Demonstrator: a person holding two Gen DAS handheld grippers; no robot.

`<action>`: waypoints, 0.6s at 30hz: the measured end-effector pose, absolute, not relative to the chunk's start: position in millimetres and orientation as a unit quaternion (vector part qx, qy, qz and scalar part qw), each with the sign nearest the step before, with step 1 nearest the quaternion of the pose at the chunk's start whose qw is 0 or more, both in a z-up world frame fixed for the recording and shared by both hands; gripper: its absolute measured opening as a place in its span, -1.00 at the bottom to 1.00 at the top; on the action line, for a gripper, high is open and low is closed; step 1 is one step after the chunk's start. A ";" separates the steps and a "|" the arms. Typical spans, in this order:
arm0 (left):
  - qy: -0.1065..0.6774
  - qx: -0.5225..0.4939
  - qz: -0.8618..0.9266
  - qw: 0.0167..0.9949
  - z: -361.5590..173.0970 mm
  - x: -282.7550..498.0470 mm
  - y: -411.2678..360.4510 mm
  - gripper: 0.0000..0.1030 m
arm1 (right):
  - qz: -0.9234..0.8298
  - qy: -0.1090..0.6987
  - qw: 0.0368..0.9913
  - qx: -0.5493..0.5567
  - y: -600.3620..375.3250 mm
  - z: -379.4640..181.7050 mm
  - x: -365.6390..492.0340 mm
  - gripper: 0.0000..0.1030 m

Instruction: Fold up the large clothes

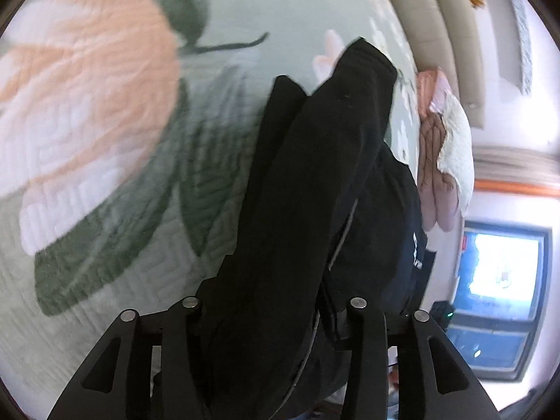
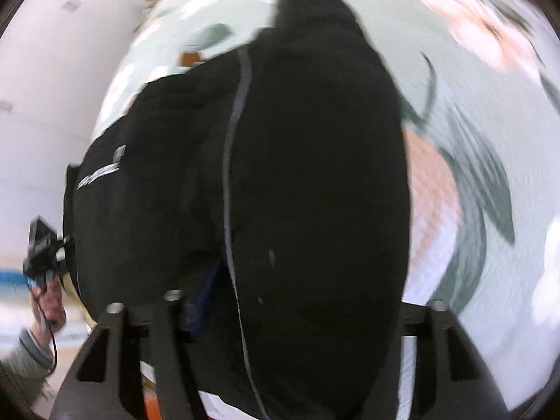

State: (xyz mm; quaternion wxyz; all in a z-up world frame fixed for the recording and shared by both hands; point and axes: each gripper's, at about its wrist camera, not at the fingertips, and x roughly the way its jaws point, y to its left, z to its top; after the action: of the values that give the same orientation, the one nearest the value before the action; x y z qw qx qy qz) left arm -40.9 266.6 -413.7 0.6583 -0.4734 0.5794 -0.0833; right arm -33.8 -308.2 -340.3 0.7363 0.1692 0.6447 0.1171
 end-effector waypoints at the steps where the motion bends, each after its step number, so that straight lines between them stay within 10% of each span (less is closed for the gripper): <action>1: 0.582 -0.477 -0.079 0.653 -412.6 -42.3 269.0 -0.10 | 0.104 0.652 0.729 0.180 -314.3 -338.4 -35.2 0.29; 12: 0.570 -0.378 -0.018 0.729 -300.3 -53.0 281.2 -0.11 | 0.013 0.630 0.743 0.225 -311.3 -258.4 -89.5 0.44; 18: 0.576 -0.213 -0.068 0.786 -264.9 -29.4 178.6 -0.11 | 0.043 0.636 0.768 0.061 -205.8 -263.9 -65.2 0.44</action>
State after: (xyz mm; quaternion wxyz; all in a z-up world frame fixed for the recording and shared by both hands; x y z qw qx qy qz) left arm -29.4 178.6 -264.9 0.7862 -0.2126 0.5762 -0.0685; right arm -65.2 -205.8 -263.9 0.7682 0.0609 0.6358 0.0433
